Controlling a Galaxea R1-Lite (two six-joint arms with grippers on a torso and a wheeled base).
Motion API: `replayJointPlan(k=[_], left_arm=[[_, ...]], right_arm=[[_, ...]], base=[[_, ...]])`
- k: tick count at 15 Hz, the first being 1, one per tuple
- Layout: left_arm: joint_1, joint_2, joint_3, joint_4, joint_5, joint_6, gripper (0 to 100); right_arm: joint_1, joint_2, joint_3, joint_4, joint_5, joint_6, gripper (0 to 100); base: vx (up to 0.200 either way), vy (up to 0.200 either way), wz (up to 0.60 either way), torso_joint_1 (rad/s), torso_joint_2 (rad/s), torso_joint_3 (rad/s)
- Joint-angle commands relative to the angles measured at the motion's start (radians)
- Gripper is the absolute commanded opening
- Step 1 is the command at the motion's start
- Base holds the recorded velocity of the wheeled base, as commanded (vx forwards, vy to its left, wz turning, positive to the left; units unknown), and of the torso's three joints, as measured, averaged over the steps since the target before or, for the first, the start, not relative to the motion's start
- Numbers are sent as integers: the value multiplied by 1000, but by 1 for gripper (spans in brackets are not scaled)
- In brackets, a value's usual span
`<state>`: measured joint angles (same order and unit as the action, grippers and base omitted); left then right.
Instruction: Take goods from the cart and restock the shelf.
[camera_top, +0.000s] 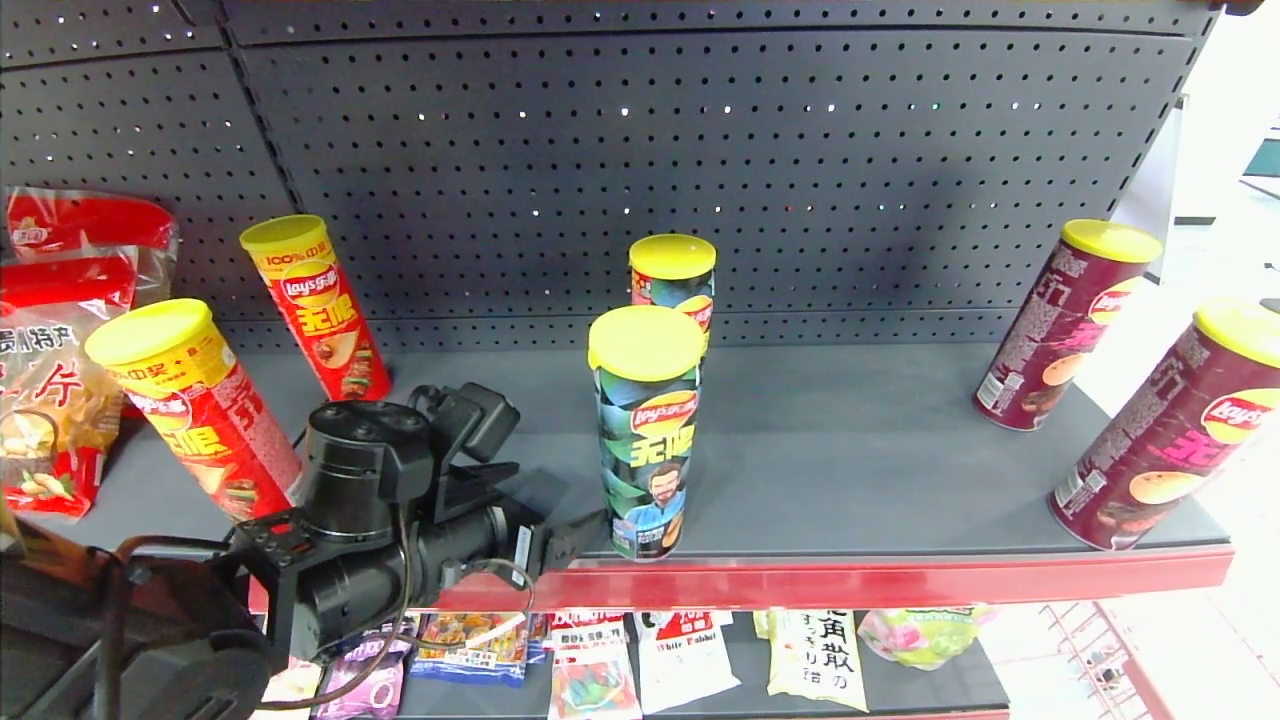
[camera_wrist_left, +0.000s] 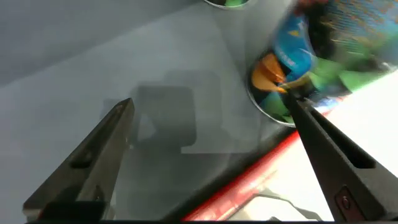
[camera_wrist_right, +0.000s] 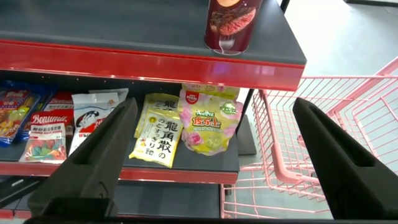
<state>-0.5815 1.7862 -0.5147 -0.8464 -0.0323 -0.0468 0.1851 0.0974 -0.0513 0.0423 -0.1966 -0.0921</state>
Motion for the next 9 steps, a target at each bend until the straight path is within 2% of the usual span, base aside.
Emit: replayJointPlan(k=[1,9], left_arm=[[2,21,-28,0,6,-1,100],[2,56,-84,0,6,-2,100]], right_arm=[[1,2,-1,1,0,0,100],[1,2,1,1,0,0,100]], base=[[0,0,0,0,0,0],[0,0,0,0,0,0]])
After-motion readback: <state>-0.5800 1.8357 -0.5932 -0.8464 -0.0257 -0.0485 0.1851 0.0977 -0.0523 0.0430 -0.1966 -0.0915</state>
